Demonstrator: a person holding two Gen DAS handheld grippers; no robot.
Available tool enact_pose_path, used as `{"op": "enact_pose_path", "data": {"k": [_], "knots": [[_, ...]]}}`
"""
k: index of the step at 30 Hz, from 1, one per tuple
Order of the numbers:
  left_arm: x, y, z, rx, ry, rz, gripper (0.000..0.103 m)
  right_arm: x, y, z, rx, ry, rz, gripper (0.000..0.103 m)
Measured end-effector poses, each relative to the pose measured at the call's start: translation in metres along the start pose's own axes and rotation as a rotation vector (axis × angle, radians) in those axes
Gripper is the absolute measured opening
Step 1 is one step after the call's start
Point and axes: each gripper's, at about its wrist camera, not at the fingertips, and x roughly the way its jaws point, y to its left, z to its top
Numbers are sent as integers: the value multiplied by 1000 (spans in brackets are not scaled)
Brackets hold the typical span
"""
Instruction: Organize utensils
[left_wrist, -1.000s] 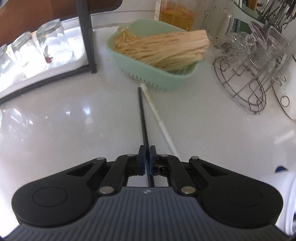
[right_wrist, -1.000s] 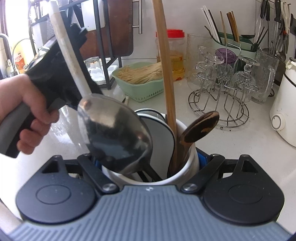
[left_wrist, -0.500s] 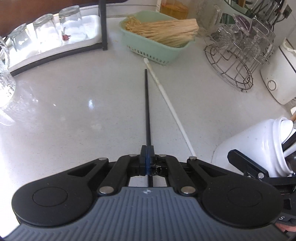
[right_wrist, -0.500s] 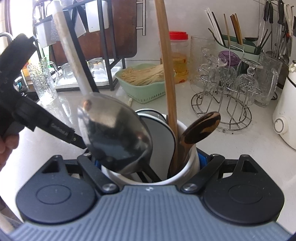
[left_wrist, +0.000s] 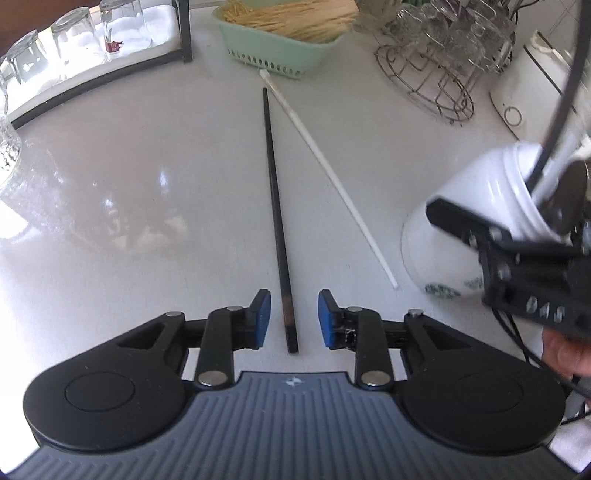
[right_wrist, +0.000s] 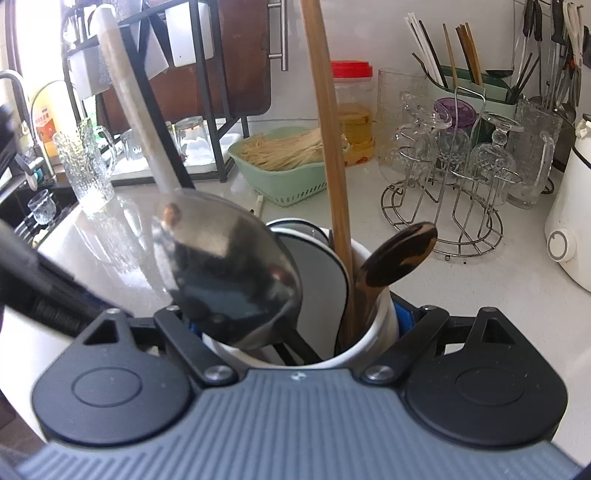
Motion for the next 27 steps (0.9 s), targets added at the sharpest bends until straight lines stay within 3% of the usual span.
{"op": "enact_pose_path", "data": {"k": [13, 16, 21, 27], "knots": [[7, -13, -19, -20, -74, 117, 29, 0, -2, 1, -5, 7, 14, 91], [7, -17, -19, 3, -81, 152, 11, 0, -1, 0, -3, 3, 12, 91], [7, -16, -16, 1, -58, 157, 7, -1, -1, -1, -3, -6, 13, 91], [-18, -12, -19, -24, -42, 112, 6, -2, -1, -2, -3, -15, 13, 91]]}}
